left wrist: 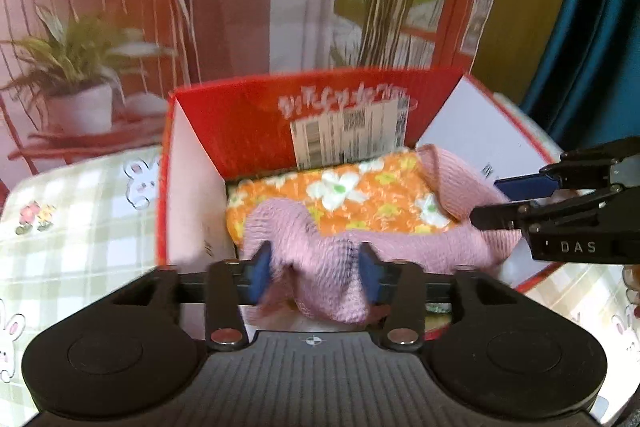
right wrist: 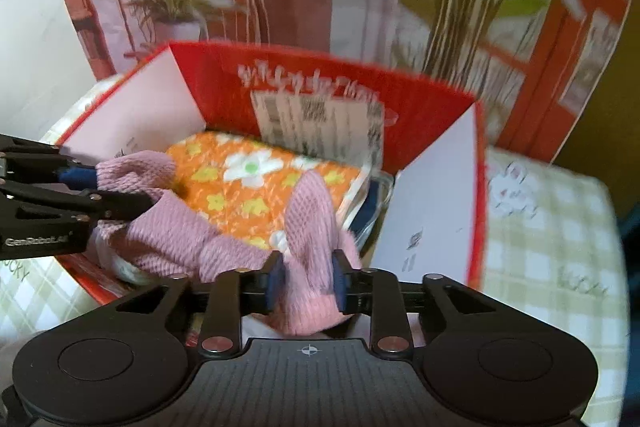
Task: Organize soft objects
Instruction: 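Lift the pink knitted item with both tools and lay it into the box, then lower both tools to the black strap item and close their fingers on it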
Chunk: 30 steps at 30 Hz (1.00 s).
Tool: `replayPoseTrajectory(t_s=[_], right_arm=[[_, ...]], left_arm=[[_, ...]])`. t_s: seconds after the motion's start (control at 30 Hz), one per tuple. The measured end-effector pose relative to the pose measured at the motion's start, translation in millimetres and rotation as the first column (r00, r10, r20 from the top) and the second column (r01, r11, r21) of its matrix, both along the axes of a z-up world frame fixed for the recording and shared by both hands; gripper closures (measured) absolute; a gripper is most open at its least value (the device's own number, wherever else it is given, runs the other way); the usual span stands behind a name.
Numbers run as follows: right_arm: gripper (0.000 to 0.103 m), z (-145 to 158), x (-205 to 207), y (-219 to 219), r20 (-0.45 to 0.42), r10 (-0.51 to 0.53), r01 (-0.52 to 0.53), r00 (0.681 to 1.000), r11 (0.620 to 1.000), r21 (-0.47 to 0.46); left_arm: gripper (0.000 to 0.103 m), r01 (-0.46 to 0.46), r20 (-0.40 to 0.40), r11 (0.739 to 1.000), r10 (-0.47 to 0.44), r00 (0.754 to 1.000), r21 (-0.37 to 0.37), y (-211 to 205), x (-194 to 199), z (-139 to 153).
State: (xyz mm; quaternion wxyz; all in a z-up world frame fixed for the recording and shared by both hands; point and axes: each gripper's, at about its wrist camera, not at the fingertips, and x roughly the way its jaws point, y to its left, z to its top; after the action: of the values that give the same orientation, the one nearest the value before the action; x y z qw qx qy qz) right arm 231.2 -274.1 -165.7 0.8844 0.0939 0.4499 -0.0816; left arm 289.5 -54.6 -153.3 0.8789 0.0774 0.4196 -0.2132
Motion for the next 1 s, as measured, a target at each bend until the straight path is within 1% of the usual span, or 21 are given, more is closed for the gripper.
replayPoseTrajectory(t_s=[0.13,0.3,0.43,0.53,0.67,0.77,0.83,0.9,0.97,1.0], right_arm=[[0.056,20.3,-21.6,4.3,0.079,-0.014,0.012,0.997,1.000,0.014],[0.050,45.7,-54.3,12.3,0.164,0.010,-0.019,0.986,0.998,0.056],[0.046,53.5,-82.3,23.3,0.194,0.030,-0.050,0.981,0.994,0.096],[0.044,48.8,-100.3,35.5,0.185,0.046,-0.071,0.982,0.989,0.131],[0.039,35.4,-121.9,54.4,0.147,0.075,-0.099,0.986,0.982,0.162],[0.035,26.7,-136.6,65.8,0.118,0.090,-0.110,0.989,0.979,0.172],[0.033,22.1,-146.1,70.5,0.101,0.097,-0.114,0.990,0.976,0.185],[0.029,18.9,-154.9,73.4,0.083,0.102,-0.117,0.991,0.974,0.193],[0.021,16.7,-163.0,74.7,0.069,0.111,-0.122,0.991,0.974,0.193],[0.019,15.6,-167.2,75.8,0.058,0.117,-0.126,0.991,0.973,0.193]], left_arm=[[0.037,0.004,0.027,0.998,-0.003,1.000,-0.061,12.8,-16.8,21.9],[0.033,0.041,0.043,0.995,-0.037,0.998,-0.090,25.6,-51.6,39.9],[0.031,0.065,0.016,0.992,-0.064,0.998,-0.109,34.8,-83.1,38.9],[0.031,0.068,-0.029,0.988,-0.073,0.997,-0.136,42.5,-103.6,29.8],[0.031,0.063,-0.093,0.985,-0.078,0.993,-0.158,49.1,-126.4,14.1],[0.031,0.058,-0.141,0.984,-0.083,0.987,-0.170,52.4,-138.7,1.2],[0.031,0.053,-0.164,0.983,-0.082,0.983,-0.173,54.7,-143.8,-5.0],[0.031,0.044,-0.179,0.984,-0.076,0.981,-0.173,57.6,-147.2,-9.0],[0.031,0.032,-0.193,0.984,-0.066,0.979,-0.175,61.1,-151.0,-12.7],[0.031,0.026,-0.200,0.985,-0.061,0.978,-0.173,62.4,-152.1,-13.9]])
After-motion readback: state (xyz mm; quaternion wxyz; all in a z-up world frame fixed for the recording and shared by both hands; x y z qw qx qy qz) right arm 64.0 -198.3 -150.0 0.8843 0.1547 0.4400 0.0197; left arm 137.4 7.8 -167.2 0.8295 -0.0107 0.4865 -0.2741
